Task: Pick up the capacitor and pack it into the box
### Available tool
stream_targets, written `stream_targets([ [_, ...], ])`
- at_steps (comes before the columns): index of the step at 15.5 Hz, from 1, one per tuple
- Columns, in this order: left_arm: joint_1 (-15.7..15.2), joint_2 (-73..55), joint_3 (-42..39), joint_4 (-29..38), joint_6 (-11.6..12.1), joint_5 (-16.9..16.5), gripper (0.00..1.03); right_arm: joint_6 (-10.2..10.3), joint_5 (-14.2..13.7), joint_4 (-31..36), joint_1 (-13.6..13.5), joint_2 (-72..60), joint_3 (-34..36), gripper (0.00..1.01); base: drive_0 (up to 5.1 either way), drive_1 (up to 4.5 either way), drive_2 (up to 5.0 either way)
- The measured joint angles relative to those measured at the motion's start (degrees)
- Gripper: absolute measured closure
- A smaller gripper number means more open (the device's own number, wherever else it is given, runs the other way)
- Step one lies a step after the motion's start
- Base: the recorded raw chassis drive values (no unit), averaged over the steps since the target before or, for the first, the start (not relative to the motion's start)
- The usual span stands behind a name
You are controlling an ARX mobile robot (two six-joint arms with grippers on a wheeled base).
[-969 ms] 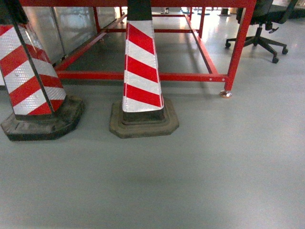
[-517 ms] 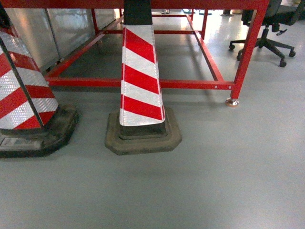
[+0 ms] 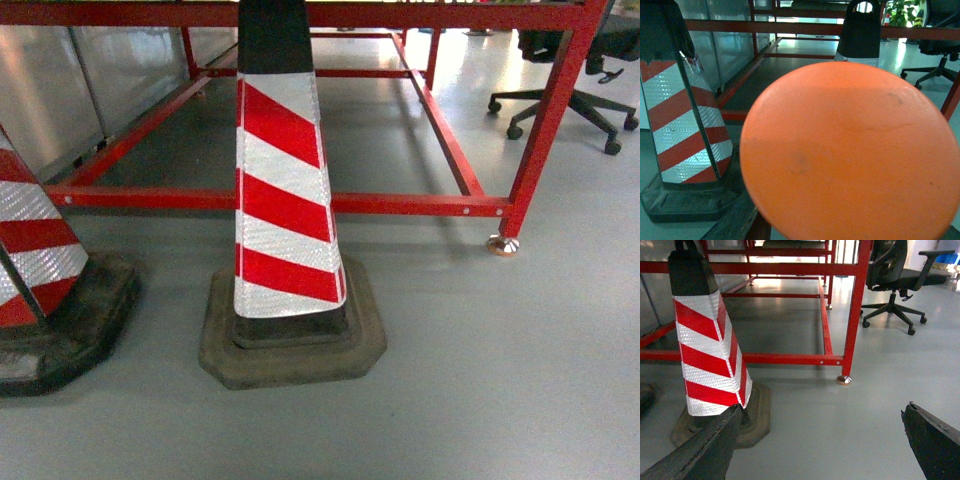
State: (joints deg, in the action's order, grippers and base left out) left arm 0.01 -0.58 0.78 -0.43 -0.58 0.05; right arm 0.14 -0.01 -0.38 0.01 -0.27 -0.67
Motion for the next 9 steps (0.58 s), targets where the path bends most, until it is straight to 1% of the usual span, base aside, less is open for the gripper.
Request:
stream_targets([
  [3,0.0,0.0,0.0,-0.07,-0.02,0.0,0.59,0.0,0.0,0.2,0.0,0.0,0.0,0.03,0.0,4.12,-4.1],
  [9,0.0,0.0,0.0,0.0,0.0,-0.04,0.59,0.0,0.0,0.07,0.0,0.0,0.0,0.03,0.0,0.0,0.0],
])
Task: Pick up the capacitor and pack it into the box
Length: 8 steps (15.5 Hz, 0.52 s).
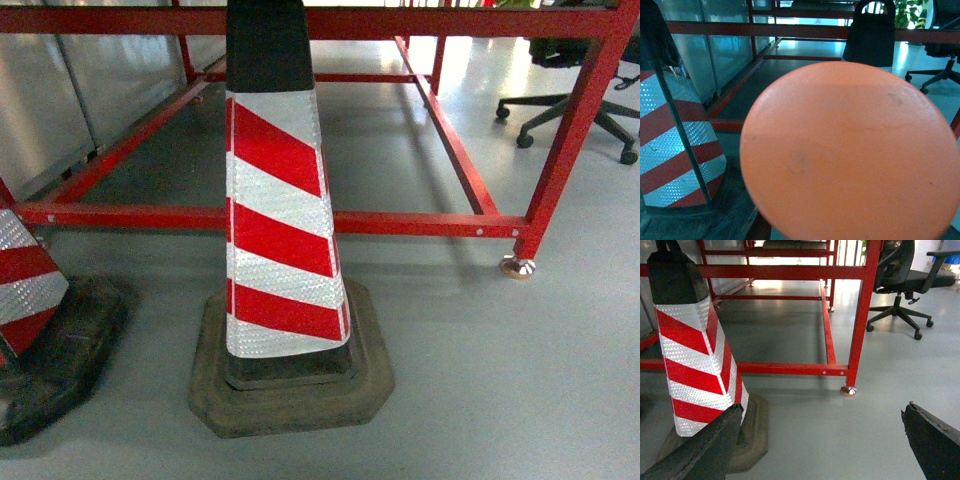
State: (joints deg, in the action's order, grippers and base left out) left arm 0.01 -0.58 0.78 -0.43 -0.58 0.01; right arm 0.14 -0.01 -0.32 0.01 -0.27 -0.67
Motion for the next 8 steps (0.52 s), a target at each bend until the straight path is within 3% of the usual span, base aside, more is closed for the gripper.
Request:
stream_targets([
  [8,0.0,0.0,0.0,0.02,0.02,0.04,0.59,-0.07,0.11,0.09,0.0,0.0,0.0,0.03,0.0,0.0,0.0],
])
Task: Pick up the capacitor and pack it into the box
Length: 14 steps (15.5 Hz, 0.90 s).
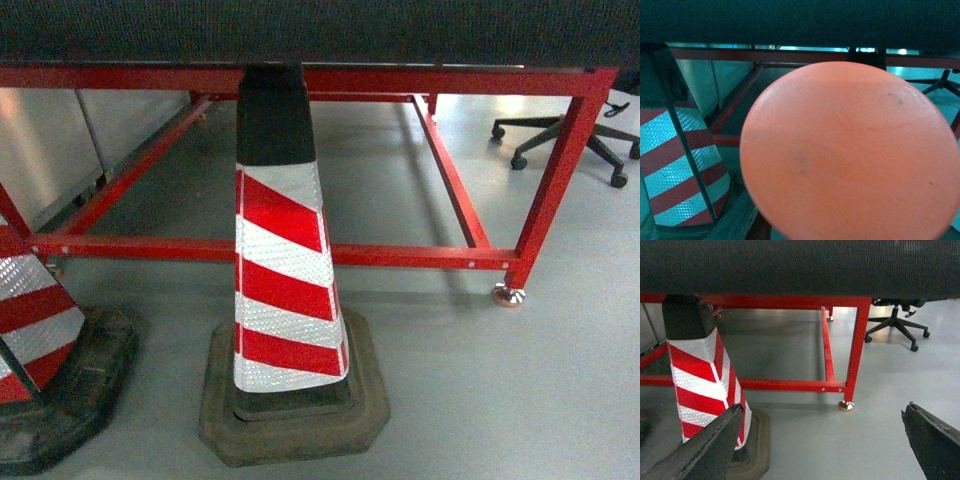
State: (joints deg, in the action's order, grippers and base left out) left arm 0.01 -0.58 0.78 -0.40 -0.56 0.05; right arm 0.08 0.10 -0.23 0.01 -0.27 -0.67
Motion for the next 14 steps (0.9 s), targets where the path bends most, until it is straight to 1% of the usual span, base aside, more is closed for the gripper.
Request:
stream_targets([
  [6,0.0,0.0,0.0,-0.02,0.57,-0.07,0.59,0.15,-0.17,-0.07,0.0,0.0,0.0,0.03,0.0,0.0,0.0],
  [14,0.0,0.0,0.0,0.02,0.57,0.02,0.59,0.04,-0.07,-0.07,0.0,0.0,0.0,0.03,0.0,0.0,0.0],
])
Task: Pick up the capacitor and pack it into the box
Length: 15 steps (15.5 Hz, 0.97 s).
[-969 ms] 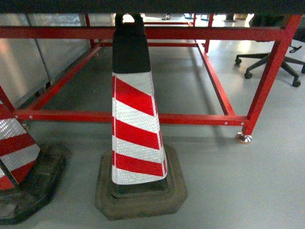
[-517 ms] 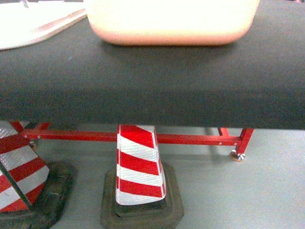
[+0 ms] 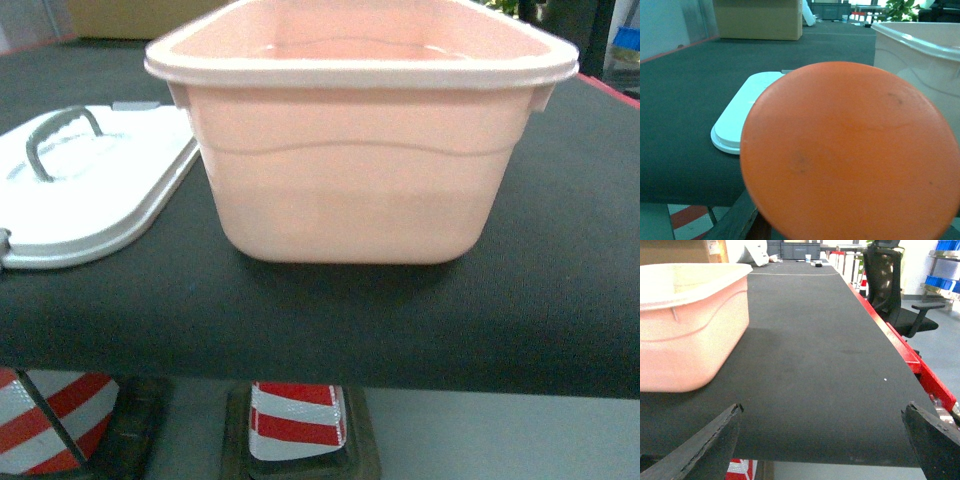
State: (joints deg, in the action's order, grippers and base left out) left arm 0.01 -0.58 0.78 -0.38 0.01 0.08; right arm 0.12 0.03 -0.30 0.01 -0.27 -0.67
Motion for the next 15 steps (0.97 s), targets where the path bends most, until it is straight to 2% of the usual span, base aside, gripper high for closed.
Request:
stream_targets([
  [15,0.0,0.0,0.0,0.0,0.02,-0.07,0.59,0.02,-0.04,0.02,0.0,0.0,0.0,0.03,0.0,0.0,0.0],
])
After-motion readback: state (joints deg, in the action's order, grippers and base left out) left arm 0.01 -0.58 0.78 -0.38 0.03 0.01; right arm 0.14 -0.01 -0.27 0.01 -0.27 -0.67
